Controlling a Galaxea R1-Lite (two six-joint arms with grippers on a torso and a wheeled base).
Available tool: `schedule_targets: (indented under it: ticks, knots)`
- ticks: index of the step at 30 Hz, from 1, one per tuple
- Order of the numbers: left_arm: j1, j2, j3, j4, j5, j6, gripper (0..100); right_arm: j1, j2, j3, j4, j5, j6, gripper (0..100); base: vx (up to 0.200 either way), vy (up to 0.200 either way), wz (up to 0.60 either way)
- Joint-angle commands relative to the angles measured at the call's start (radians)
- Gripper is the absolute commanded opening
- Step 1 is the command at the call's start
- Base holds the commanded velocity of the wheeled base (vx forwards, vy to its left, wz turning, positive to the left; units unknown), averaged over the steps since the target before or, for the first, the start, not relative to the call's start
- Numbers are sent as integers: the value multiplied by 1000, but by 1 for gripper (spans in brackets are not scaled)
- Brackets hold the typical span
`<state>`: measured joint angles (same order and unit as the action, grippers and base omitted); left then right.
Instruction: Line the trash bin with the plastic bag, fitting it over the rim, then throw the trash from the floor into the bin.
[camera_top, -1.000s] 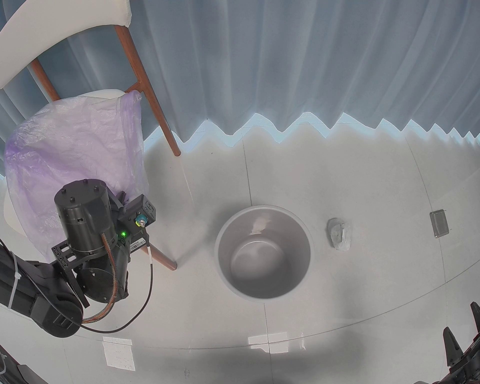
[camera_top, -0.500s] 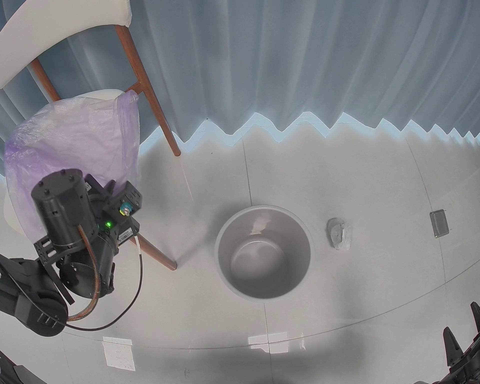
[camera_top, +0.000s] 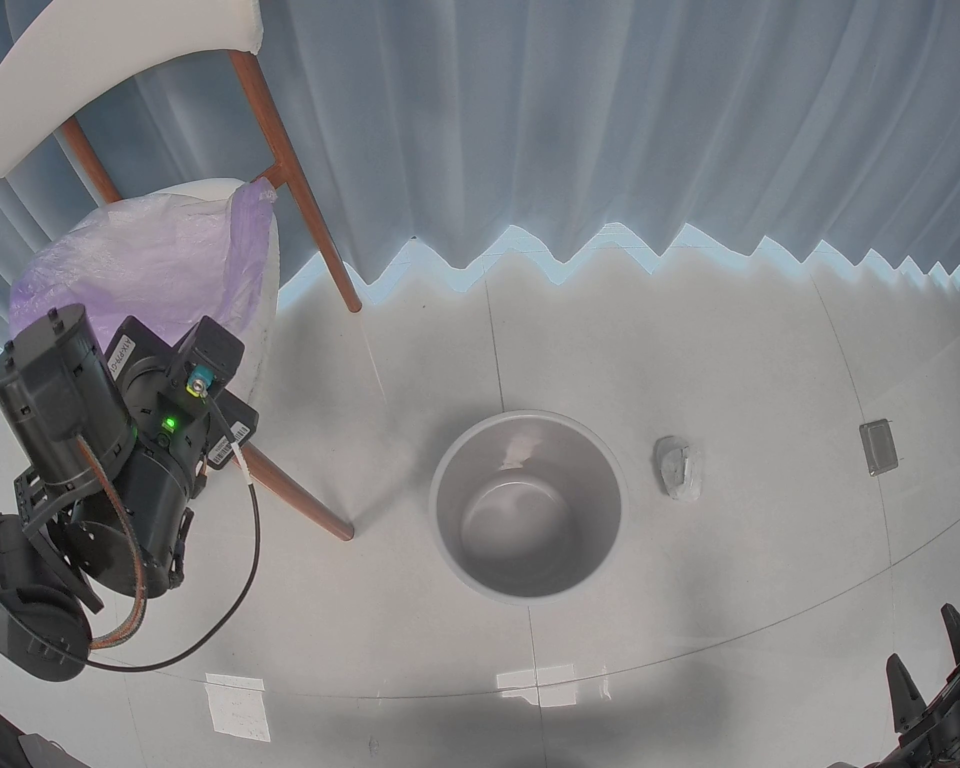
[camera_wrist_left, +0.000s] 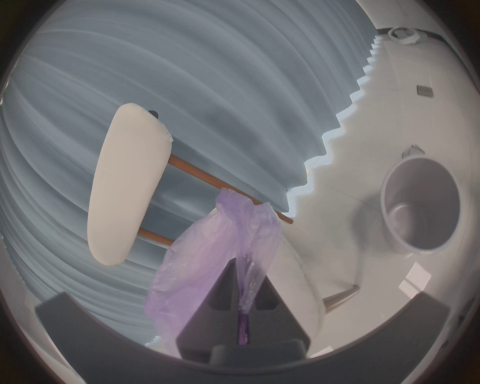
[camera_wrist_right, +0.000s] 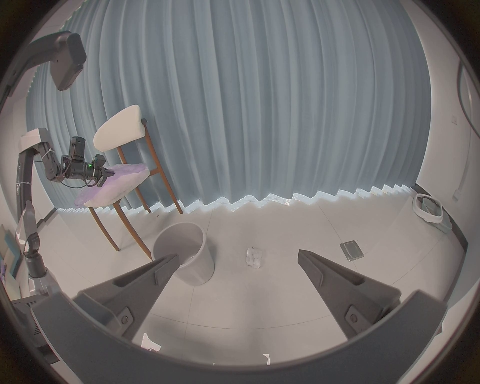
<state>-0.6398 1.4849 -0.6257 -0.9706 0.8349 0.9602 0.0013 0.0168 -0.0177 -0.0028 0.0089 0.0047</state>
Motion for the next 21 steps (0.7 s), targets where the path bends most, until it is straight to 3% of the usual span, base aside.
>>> schedule_targets:
  ticks: [1,4,6,11,13,17,21]
  knots:
    - [-58,-15,3,33,0,-61,0,0,-15,18,0,0,0,100,0,0,0]
    - [-107,-17,-3,89,-2,-161,0,0,-15,18,0,0,0,100,0,0,0]
    - [-113,-17,-3,93,-5,-175,0,0,-15,18,0,0,0,100,0,0,0]
    - [-123,-15,-6,109,-163,-250,0,0,-15,18,0,0,0,100,0,0,0]
    - [-121,-15,-8,118,-183,-265,0,0,-15,18,0,0,0,100,0,0,0]
    - [-132,-20,-17,190,-247,-385,0,0,-15,18,0,0,0,100,0,0,0]
    - [-135,-44,-45,265,-365,-488,0,0,-15,18,0,0,0,100,0,0,0]
